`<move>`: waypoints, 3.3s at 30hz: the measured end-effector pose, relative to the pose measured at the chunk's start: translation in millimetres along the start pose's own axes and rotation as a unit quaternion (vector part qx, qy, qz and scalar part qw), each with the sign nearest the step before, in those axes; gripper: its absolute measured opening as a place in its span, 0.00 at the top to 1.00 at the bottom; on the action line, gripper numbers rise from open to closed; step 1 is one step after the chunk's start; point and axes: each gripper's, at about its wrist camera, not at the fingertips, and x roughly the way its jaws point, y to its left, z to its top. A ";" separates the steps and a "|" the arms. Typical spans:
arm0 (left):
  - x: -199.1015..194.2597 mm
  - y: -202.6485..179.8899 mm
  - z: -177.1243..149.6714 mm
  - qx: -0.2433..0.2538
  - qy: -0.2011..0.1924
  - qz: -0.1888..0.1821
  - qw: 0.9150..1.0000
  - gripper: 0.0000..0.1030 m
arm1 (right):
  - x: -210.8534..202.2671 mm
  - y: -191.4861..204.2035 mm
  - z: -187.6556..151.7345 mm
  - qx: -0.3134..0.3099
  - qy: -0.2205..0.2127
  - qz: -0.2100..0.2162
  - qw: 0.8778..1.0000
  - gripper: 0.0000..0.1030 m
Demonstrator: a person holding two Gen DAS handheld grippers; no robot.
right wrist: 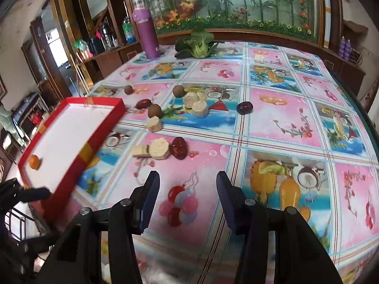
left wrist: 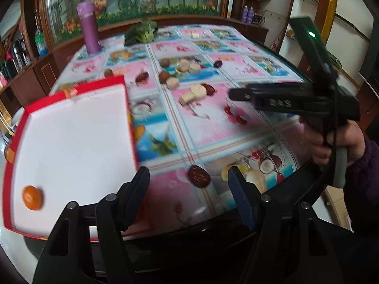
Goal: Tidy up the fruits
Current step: 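Grasp a red date with the right gripper while the left gripper grasps another date, then carry both dates over the tray and open both grippers to release them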
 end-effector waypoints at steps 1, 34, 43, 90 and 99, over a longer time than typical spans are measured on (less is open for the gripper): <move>4.9 -0.6 -0.5 -0.007 0.008 -0.003 1.000 0.33 | 8.4 0.6 3.4 -0.006 0.008 -0.005 1.000 0.53; 40.8 -10.6 5.1 0.004 0.017 -0.019 1.000 0.81 | 18.5 -14.1 12.8 0.035 0.050 0.033 0.998 0.83; 37.5 -6.1 2.9 -0.012 0.008 -0.029 0.999 0.81 | -0.3 -18.1 6.8 0.057 0.039 0.050 0.996 0.83; -4.5 154.2 -20.5 -0.176 -0.039 0.154 0.971 0.73 | 56.3 186.0 14.7 -0.075 0.090 0.164 0.979 0.72; -30.6 136.1 -10.4 -0.158 -0.089 0.154 0.971 0.29 | 22.1 123.1 21.8 -0.032 0.023 0.146 0.989 0.68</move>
